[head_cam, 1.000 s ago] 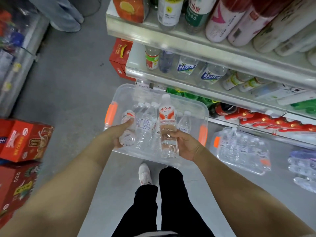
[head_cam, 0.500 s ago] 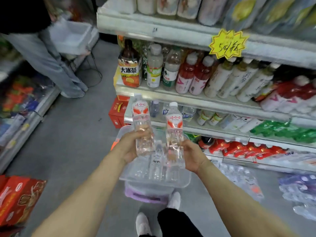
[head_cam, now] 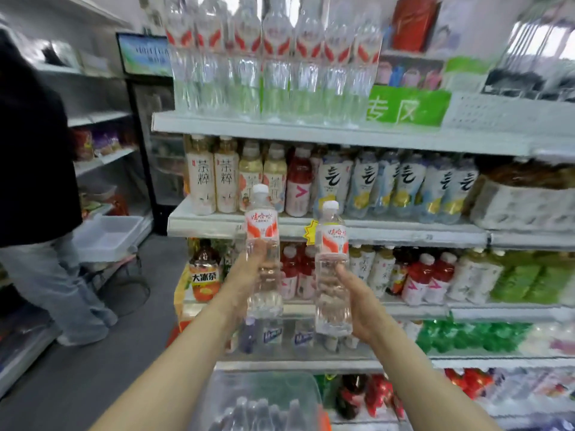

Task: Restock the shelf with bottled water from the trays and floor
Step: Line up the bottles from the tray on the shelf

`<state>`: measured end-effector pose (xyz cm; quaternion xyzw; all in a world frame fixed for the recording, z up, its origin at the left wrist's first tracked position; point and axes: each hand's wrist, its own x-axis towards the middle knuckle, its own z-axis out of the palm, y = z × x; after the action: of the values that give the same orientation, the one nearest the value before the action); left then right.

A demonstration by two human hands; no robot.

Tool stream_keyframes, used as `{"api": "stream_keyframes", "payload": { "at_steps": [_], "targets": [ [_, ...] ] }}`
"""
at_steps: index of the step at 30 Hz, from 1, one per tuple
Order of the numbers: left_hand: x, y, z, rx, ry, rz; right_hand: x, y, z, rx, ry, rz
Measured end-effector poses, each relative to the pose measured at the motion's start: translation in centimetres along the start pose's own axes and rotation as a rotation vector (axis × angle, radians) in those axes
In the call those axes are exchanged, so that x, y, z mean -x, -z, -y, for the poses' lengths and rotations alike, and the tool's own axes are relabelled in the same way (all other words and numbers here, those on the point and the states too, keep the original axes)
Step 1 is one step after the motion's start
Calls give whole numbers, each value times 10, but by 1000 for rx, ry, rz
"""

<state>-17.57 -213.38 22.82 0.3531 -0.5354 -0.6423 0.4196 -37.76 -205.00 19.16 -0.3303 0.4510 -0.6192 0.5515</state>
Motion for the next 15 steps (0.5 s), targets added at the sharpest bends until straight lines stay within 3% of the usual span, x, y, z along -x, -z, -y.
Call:
{"api": "stream_keyframes", "payload": {
  "at_steps": [3, 11, 15],
  "targets": [
    [-11, -11, -30, 30, -87, 15, -7, -2, 46, 89, 149, -10],
    [-63, -33, -98, 157, -207, 72, -47, -3, 191, 2, 504, 89],
    [-85, -41, -124, 180, -253, 79, -79, -22, 267, 58, 660, 47]
  ]
}}
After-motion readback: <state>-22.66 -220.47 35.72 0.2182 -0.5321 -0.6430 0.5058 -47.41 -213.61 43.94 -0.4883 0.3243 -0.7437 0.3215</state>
